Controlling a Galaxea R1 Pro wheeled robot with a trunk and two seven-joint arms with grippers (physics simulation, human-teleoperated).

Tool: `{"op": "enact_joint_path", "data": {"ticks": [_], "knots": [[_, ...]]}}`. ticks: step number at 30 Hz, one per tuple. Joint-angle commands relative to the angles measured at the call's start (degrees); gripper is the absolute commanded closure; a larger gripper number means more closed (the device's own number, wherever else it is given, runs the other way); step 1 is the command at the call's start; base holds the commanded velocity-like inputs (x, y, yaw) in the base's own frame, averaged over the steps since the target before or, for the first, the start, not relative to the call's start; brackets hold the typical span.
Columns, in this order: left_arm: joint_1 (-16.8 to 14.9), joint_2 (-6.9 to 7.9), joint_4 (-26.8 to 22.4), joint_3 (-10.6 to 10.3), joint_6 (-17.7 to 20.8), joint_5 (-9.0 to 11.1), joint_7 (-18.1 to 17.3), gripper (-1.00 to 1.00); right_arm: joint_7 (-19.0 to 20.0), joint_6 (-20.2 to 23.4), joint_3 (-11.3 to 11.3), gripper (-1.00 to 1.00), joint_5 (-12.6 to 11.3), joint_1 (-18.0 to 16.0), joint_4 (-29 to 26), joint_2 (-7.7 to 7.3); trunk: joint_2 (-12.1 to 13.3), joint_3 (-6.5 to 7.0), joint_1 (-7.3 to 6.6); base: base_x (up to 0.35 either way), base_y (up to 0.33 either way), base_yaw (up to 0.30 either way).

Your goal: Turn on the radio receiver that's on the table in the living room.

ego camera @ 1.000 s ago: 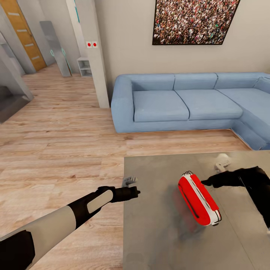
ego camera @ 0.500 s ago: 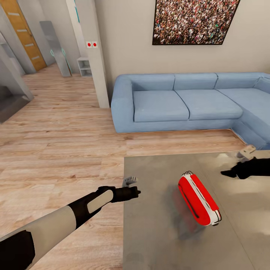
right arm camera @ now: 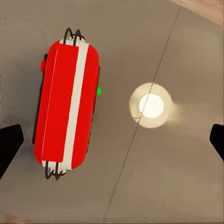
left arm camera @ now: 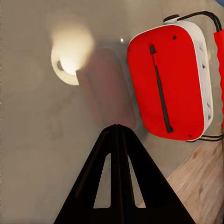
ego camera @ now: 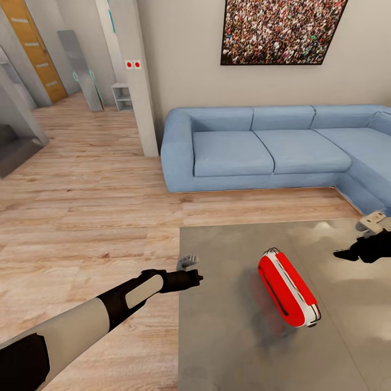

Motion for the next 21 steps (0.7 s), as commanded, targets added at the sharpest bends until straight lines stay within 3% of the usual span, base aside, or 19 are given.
{"op": "enact_joint_path", "data": {"ticks": [1, 15, 18, 21], "knots": [[0.00, 0.01, 0.00, 0.00, 0.00, 0.01, 0.00, 1.00, 0.01, 0.00, 0.00, -1.00, 0.00, 0.30, 0.00, 0.00, 0.00, 0.00, 0.00, 0.000, 0.000, 0.000], [0.00, 0.71, -0.01, -0.01, 0.01, 0.10, -0.07, 1.00, -0.41, 0.00, -0.51, -1.00, 0.02, 10.30, 0.81, 2.06, 0.00, 0.00, 0.00, 0.000, 0.000, 0.000], [0.00, 0.73, -0.01, -0.02, -0.04, 0.14, -0.07, 1.00, -0.56, 0.00, -1.73, -1.00, 0.05, 12.73, 0.97, 2.65, 0.00, 0.00, 0.00, 0.000, 0.000, 0.000], [-0.01, 0.80, -0.01, -0.05, -0.07, 0.18, -0.07, 1.00, -0.95, 0.00, -4.56, -1.00, 0.12, 15.50, 1.18, 4.08, 0.00, 0.00, 0.00, 0.000, 0.000, 0.000]]}}
